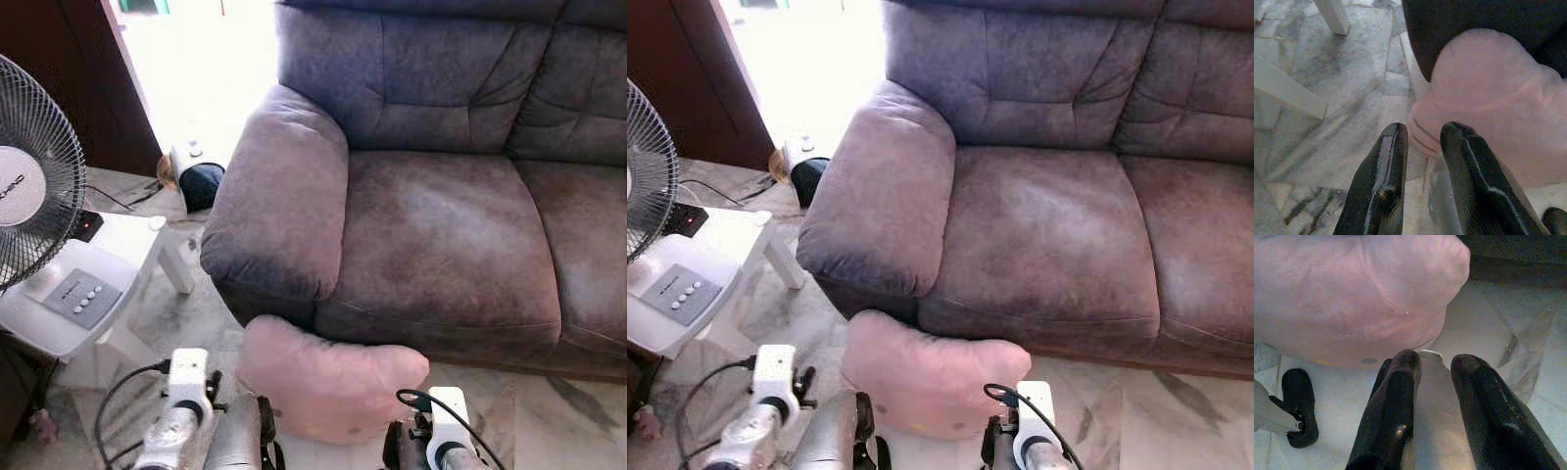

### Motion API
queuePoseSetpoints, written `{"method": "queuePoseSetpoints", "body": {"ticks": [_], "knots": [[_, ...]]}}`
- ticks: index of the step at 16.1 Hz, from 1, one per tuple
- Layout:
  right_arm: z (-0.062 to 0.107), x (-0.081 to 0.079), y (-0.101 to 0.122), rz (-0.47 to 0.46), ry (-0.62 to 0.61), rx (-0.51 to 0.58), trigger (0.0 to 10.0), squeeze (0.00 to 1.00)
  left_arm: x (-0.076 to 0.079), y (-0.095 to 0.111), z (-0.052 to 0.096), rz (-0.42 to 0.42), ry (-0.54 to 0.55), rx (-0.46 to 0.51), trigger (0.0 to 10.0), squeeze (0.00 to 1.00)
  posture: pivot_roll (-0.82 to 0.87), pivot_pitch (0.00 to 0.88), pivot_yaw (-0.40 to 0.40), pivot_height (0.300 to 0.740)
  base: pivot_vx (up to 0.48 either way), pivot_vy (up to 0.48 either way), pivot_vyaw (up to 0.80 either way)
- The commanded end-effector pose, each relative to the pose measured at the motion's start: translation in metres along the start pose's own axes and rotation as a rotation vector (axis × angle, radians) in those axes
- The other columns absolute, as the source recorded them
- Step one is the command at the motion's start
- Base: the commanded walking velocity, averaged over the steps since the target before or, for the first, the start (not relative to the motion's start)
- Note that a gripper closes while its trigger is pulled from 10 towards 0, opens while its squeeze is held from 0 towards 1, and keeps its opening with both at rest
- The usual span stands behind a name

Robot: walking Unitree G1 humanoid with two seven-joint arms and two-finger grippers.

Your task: Move the pillow to the sofa from floor

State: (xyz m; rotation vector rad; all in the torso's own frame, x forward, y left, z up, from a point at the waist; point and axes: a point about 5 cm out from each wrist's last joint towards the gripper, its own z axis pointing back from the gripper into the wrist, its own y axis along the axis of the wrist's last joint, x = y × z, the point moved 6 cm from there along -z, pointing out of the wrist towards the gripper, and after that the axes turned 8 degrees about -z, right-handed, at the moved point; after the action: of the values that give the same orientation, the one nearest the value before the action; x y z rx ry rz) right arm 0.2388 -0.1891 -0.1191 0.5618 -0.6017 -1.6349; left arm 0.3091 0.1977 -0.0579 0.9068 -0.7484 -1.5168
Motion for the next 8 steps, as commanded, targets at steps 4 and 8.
{"method": "queuePoseSetpoints", "body": {"ticks": [4,8], "knots": [[0.006,0.001,-0.030,-0.013,-0.010,-0.091,10.0,0.00,0.008,-0.004,0.000,0.001,-0.012,-0.021,10.0,0.00,0.12,0.171,0.015,0.617,0.000,0.120,0.00],[0.005,0.000,-0.029,-0.018,-0.009,-0.090,10.0,0.00,0.007,-0.002,-0.001,0.008,-0.016,-0.016,10.0,0.00,0.12,0.175,0.017,0.617,0.000,0.000,0.00]]}}
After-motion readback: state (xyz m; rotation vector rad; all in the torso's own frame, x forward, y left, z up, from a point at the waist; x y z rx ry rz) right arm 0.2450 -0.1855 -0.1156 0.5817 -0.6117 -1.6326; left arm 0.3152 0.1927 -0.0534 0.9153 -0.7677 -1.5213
